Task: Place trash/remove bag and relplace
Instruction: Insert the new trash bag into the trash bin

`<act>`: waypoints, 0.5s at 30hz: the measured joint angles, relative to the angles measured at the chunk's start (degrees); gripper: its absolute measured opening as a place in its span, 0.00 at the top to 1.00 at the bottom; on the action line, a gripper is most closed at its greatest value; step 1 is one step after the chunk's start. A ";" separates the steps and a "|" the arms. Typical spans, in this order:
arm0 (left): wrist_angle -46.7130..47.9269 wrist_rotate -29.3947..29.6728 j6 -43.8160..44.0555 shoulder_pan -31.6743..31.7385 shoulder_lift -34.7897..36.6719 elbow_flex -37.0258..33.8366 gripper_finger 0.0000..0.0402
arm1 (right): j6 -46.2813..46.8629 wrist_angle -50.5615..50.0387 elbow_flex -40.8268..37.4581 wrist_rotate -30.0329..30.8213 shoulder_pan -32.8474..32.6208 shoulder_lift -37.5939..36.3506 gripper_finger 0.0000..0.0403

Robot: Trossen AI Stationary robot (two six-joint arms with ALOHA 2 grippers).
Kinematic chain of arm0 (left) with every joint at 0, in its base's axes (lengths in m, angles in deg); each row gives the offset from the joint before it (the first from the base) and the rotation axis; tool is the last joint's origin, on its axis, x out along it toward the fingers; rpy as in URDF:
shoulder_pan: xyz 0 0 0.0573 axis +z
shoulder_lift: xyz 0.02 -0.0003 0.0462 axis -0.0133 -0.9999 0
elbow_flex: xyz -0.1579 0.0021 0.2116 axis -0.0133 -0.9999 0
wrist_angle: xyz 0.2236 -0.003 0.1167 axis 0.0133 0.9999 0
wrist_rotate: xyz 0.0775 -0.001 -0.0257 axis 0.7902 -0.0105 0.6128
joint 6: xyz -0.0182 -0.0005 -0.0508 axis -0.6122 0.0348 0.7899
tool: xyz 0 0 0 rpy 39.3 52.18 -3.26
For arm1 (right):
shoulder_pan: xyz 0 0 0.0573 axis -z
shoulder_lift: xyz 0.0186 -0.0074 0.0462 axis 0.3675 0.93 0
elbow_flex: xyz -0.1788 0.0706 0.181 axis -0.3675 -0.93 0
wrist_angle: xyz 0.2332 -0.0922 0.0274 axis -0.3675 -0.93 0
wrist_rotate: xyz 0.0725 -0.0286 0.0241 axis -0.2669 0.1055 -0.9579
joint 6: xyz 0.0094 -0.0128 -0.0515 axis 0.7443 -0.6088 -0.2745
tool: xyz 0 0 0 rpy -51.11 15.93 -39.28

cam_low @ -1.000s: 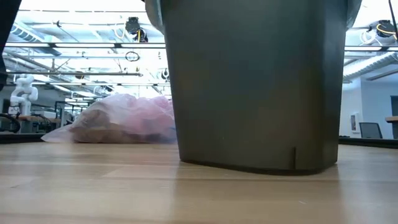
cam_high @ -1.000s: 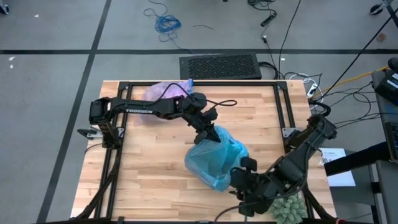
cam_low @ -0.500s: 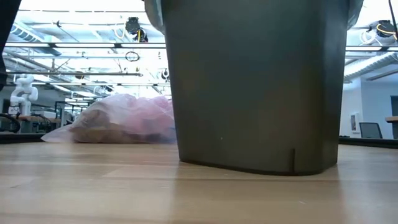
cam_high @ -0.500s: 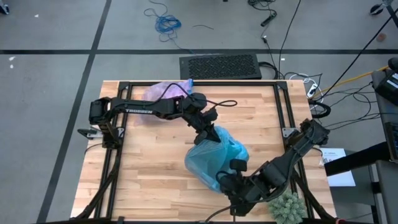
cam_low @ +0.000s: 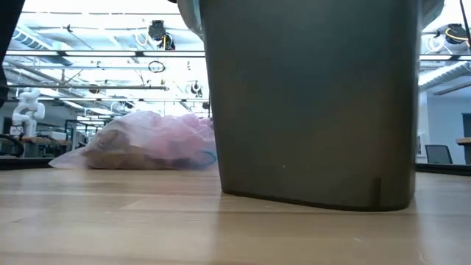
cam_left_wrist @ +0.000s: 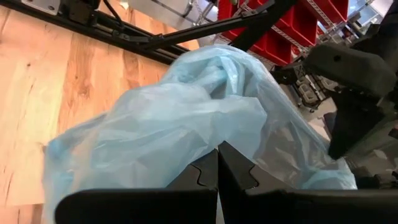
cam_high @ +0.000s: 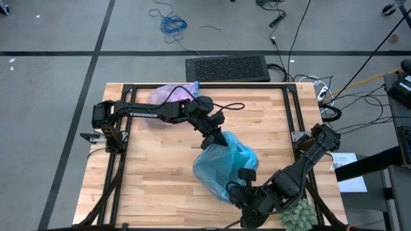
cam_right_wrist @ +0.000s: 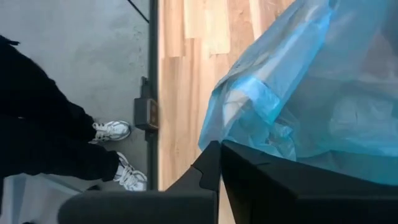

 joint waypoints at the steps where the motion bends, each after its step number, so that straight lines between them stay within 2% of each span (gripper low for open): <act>1: 0.02 0.10 0.00 0.00 0.00 -0.02 1.00 | -0.05 0.06 0.45 -0.01 -0.25 0.02 1.00; 11: 0.37 1.39 -0.07 0.04 -0.02 -0.07 1.00 | -1.46 -1.81 2.93 -0.42 -1.09 0.17 1.00; 15: 0.80 1.39 -0.11 0.02 0.00 -0.04 1.00 | -2.14 -2.47 2.93 -3.03 -0.56 2.24 1.00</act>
